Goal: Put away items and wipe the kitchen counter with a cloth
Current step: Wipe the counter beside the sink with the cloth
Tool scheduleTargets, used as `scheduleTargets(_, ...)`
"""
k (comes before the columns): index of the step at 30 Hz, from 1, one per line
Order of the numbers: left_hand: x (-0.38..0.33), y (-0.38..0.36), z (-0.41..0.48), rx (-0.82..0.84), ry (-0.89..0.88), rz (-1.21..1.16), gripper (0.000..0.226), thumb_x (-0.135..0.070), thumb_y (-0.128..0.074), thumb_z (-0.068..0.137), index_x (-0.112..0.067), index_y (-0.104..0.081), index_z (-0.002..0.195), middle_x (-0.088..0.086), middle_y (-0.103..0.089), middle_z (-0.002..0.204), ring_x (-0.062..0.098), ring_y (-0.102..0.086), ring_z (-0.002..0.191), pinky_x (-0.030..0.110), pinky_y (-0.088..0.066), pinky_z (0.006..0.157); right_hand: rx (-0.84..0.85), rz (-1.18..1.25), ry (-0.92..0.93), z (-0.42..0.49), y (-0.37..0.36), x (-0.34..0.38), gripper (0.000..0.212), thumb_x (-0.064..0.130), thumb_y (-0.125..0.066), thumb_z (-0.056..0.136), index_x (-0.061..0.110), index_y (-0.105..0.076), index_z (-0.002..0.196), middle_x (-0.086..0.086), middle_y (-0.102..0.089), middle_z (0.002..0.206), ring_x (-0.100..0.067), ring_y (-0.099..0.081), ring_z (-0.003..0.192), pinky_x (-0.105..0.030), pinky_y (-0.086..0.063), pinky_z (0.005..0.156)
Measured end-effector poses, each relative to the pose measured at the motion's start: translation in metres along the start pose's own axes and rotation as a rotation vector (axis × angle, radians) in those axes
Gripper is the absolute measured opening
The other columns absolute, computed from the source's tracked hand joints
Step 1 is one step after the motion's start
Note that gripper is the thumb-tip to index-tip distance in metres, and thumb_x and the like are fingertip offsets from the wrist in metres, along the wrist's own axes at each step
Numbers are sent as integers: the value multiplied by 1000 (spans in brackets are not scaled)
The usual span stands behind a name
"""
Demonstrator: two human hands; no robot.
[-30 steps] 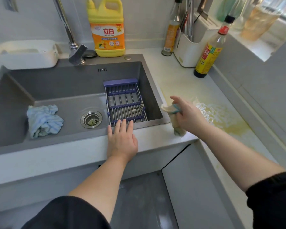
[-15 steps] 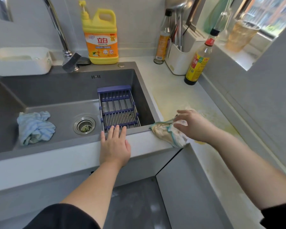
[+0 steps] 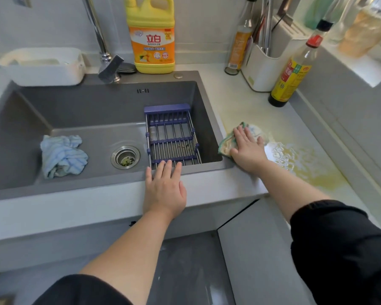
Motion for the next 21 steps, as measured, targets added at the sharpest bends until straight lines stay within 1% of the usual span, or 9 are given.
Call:
scheduleTargets(3, 0, 1, 0, 10, 5, 2, 65, -35, -14, 87, -21, -23, 150, 4, -26, 156, 22, -17, 145, 48, -4, 117, 0, 76, 79, -6, 3, 3, 69, 19, -39, 90, 21, -11, 153, 3, -1, 161, -12, 4, 147, -45, 5, 118)
scheduleTargets(7, 0, 0, -1, 17, 6, 7, 65, -34, -16, 87, -21, -26, 149, 4, -29, 154, 22, -20, 144, 50, -7, 116, 137, 73, 250, -53, -2, -3, 71, 4, -39, 87, 28, -20, 151, 10, -5, 159, -10, 7, 147, -46, 9, 117)
scheduleTargets(10, 0, 1, 0, 10, 8, 2, 65, -34, -18, 86, -20, -30, 148, 5, -33, 153, 23, -24, 143, 51, -10, 116, 159, 69, 192, -71, 10, -23, 74, -3, -40, 82, 36, -34, 145, 15, -2, 157, -13, 13, 146, -49, 13, 116)
scheduleTargets(11, 0, 2, 0, 13, 11, -2, 65, -34, -18, 86, -20, -30, 148, 5, -33, 153, 23, -24, 143, 51, -10, 116, 114, 123, 124, -70, 14, -28, 71, 0, -41, 84, 36, -35, 144, 12, 1, 159, -13, 13, 146, -48, 13, 116)
scheduleTargets(13, 0, 4, 0, 28, 17, 2, 65, -34, -17, 87, -21, -26, 149, 4, -29, 154, 22, -21, 144, 50, -8, 116, 24, 236, -38, -59, 13, -30, 60, 18, -37, 94, 33, -20, 150, 3, 6, 160, -17, 11, 147, -50, 9, 116)
scheduleTargets(15, -1, 2, 0, 53, 15, 23, 63, -34, -16, 89, -23, -20, 151, 3, -25, 156, 21, -16, 145, 49, -6, 117, -15, 135, -122, -49, -3, -17, 59, 41, -26, 99, 29, -3, 152, -2, 9, 160, -22, 11, 147, -52, 6, 115)
scheduleTargets(16, -1, 2, 0, 63, 16, 26, 62, -34, -16, 90, -24, -18, 151, 2, -23, 157, 21, -15, 145, 49, -5, 117, -45, 44, -121, -45, -11, -8, 61, 48, -22, 98, 29, 0, 152, -3, 10, 160, -24, 12, 147, -52, 5, 115)
scheduleTargets(18, -1, 0, 1, 78, 14, 29, 60, -35, -16, 93, -25, -14, 152, 2, -20, 157, 21, -12, 146, 49, -4, 117, -104, -47, -89, -41, -15, 2, 61, 49, -19, 97, 29, -1, 152, -3, 9, 160, -25, 11, 147, -51, 5, 115)
scheduleTargets(21, -2, -3, 1, 123, 3, 46, 57, -39, -19, 98, -26, -5, 152, 2, -13, 159, 22, -8, 146, 50, -2, 117, -105, -65, -17, -40, -12, 2, 58, 43, -18, 99, 28, -3, 153, -1, 8, 160, -22, 12, 147, -50, 4, 117)
Point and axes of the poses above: each hand's wrist, its own z-axis towards the middle knuckle, its own y-axis out of the back of the hand, x = y × z, the point moved 7 cm from there along z, towards the middle knuckle
